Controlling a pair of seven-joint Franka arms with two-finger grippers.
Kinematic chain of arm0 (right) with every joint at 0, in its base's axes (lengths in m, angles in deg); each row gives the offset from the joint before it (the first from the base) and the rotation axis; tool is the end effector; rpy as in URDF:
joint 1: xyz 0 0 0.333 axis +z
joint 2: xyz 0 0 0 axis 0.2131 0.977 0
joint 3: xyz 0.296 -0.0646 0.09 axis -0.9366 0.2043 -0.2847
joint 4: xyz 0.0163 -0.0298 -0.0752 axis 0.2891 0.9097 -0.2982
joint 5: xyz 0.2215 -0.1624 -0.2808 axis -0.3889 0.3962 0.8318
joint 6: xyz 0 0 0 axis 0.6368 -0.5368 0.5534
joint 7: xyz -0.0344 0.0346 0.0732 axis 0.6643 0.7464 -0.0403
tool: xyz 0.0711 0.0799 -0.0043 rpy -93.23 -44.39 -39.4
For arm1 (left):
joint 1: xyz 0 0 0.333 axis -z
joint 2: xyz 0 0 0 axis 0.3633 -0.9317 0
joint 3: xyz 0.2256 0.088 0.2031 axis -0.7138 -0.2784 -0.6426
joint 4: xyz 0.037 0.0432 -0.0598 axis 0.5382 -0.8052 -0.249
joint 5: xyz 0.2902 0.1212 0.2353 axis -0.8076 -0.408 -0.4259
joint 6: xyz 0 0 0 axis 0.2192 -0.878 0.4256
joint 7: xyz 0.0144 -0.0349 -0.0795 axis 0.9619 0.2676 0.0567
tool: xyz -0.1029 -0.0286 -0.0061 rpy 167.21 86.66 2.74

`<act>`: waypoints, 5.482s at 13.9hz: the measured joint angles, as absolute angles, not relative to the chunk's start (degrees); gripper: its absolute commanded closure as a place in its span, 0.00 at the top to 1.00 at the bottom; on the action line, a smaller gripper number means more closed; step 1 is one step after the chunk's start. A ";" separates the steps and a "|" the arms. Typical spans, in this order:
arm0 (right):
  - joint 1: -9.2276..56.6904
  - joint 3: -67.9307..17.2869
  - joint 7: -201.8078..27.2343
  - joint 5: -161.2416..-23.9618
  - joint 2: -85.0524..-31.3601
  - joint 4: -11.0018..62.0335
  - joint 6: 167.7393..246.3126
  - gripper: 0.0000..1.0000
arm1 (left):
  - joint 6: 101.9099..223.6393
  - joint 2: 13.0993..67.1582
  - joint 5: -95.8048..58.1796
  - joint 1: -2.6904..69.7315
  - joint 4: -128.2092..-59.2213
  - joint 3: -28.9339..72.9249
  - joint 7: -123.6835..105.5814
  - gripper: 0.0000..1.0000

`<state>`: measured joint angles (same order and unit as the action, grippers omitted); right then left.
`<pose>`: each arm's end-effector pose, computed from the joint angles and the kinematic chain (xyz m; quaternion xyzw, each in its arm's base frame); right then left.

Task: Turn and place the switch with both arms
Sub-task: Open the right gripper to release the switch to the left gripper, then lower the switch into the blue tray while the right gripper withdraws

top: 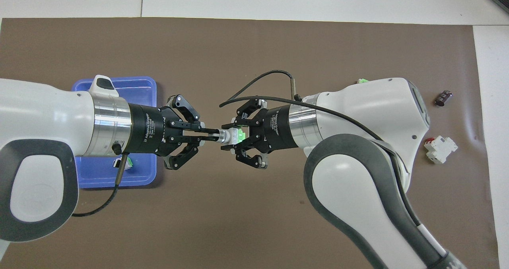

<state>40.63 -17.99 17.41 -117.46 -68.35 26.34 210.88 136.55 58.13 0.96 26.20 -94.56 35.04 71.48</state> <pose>0.5235 0.3239 0.5223 -0.6167 0.6593 0.3310 0.2748 0.4853 -0.2450 0.5830 0.6672 0.6538 -0.2533 0.2514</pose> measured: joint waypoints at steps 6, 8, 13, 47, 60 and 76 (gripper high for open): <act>40.61 -17.91 17.41 -117.50 -68.26 26.23 211.83 0.00 | 138.00 58.14 0.97 26.24 -94.59 35.34 87.38 0.00; 40.61 -17.89 17.41 -117.55 -68.16 26.11 212.30 0.00 | 138.81 58.14 0.97 26.26 -94.62 35.45 89.90 0.00; 40.59 -17.82 17.41 -117.71 -68.00 25.99 212.59 0.00 | 139.64 58.17 0.98 26.31 -94.76 35.56 95.26 0.00; 41.46 -18.33 18.18 -113.98 -68.12 25.83 212.41 1.00 | 144.56 58.30 0.53 26.32 -94.91 37.15 110.37 0.00; 41.08 -17.75 6.76 -94.97 -75.34 25.92 205.85 1.00 | 144.75 61.73 -5.95 20.19 -104.44 36.45 90.20 0.00; 18.22 -17.21 -59.74 -66.83 -79.55 23.60 195.06 1.00 | 142.51 56.42 -25.24 15.36 -109.85 23.80 21.43 0.00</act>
<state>18.22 -17.21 -59.74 -66.83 -79.55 23.60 195.06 142.51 56.42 -25.24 15.36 -109.85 23.80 21.43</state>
